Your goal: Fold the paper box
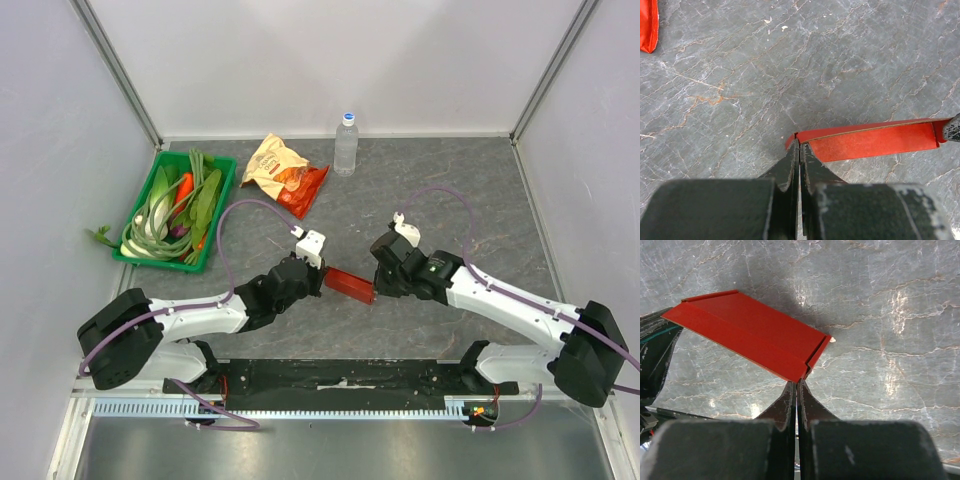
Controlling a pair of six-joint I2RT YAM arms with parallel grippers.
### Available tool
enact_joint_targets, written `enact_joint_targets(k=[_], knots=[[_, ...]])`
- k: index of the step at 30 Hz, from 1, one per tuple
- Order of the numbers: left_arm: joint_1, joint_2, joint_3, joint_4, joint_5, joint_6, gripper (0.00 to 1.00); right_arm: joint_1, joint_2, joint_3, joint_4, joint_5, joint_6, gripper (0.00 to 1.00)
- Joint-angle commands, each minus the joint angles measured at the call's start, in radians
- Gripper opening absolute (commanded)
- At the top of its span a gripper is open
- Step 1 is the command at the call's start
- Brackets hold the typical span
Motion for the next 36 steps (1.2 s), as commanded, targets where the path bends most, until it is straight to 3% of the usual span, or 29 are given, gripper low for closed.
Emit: enact_joint_targets(k=[1,9,18,23,29,33,36], knots=[[-0.031,0.039,-0.018,-0.145,0.063,-0.042,0.02,-0.002,-0.013,-0.025,0.141,-0.040,0.092,0.00],[-0.034,0.039,-0.023,-0.136,0.050,-0.045,0.02,0.012,0.001,-0.026,0.100,0.027,0.025,0.00],[-0.037,0.042,-0.098,-0.023,0.026,-0.071,0.02,0.153,0.040,-0.006,0.040,0.226,-0.015,0.00],[-0.042,0.065,-0.124,0.022,0.001,-0.074,0.02,0.230,0.060,-0.033,0.054,0.323,0.017,0.00],[-0.049,0.122,-0.153,0.096,-0.025,-0.085,0.02,0.233,0.014,-0.111,0.177,0.320,-0.029,0.00],[-0.059,0.139,-0.161,0.105,-0.048,-0.095,0.02,0.231,-0.029,-0.114,0.181,0.279,-0.109,0.12],[-0.062,0.133,-0.166,0.105,-0.056,-0.097,0.02,0.233,-0.088,-0.111,0.174,0.233,-0.156,0.26]])
